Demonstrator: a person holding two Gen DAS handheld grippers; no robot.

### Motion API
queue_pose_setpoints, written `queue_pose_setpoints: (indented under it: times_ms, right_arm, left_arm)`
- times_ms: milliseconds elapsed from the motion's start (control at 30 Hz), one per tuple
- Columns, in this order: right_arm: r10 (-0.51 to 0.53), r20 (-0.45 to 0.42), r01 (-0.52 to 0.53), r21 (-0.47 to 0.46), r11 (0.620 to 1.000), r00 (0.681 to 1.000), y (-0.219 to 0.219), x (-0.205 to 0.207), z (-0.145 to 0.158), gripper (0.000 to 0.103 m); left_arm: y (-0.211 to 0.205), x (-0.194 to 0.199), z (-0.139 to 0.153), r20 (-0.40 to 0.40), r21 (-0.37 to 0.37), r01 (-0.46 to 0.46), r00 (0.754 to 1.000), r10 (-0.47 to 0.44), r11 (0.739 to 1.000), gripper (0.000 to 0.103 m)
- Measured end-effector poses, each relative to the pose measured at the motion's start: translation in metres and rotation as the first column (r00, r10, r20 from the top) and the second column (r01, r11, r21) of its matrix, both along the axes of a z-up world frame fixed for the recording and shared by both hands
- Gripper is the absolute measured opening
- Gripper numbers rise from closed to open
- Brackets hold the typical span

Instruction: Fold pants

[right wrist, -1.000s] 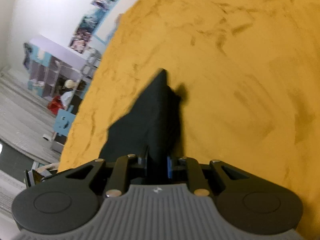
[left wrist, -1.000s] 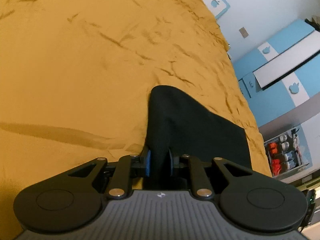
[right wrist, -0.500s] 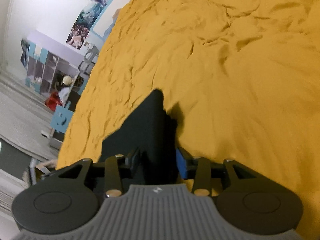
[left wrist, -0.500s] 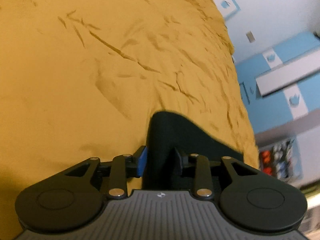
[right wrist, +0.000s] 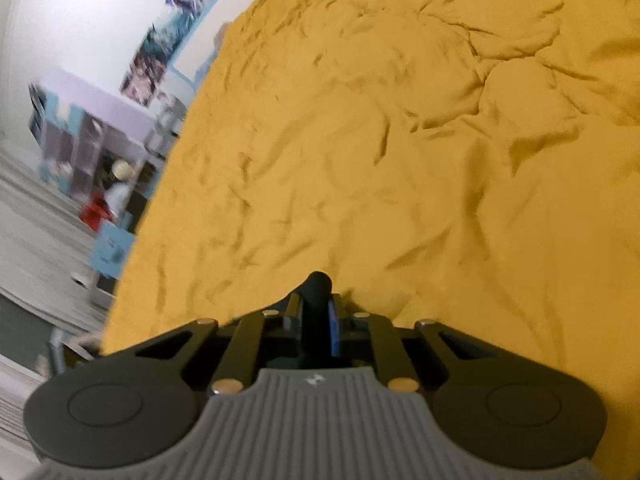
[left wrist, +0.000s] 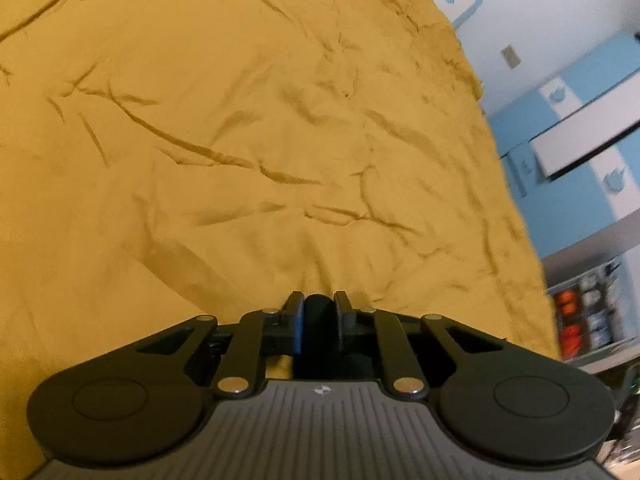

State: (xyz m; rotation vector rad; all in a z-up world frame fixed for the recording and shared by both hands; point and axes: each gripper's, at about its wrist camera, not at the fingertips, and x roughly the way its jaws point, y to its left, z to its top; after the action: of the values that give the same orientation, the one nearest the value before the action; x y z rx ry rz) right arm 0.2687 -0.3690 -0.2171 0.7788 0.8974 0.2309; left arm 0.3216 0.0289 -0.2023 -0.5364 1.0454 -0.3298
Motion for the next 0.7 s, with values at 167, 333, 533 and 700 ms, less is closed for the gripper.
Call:
queue_pose_setpoints:
  times_ms: [167,333,533,700]
  right_arm:
    - [-0.017,-0.017,0.016,-0.042,0.999,1.0,-0.001,0.003,-0.009,0.004]
    - [-0.036,-0.006,0.035,-0.115,0.993,0.999,0.002,-0.004,0.002,0.006]
    - [-0.047,0.037,0.056,-0.292,0.955,0.998,0.002,-0.032,0.036,0.011]
    - [0.045,0.132,0.005,-0.358,0.934,0.99,0.024,-0.075,0.071,0.013]
  left_arm:
    - [-0.009,0.001,-0.001,0.007,0.057,0.02,1.0,-0.021,0.998,0.016]
    - [-0.003,-0.006,0.016,0.038,0.122,0.003,0.999,-0.007,0.993,0.017]
    - [0.019,-0.034,0.05,0.103,0.184,-0.038,0.995,0.019,0.982,0.017]
    - [0.013,-0.083,0.089,0.212,0.259,-0.02,0.977,-0.037,0.966,0.017]
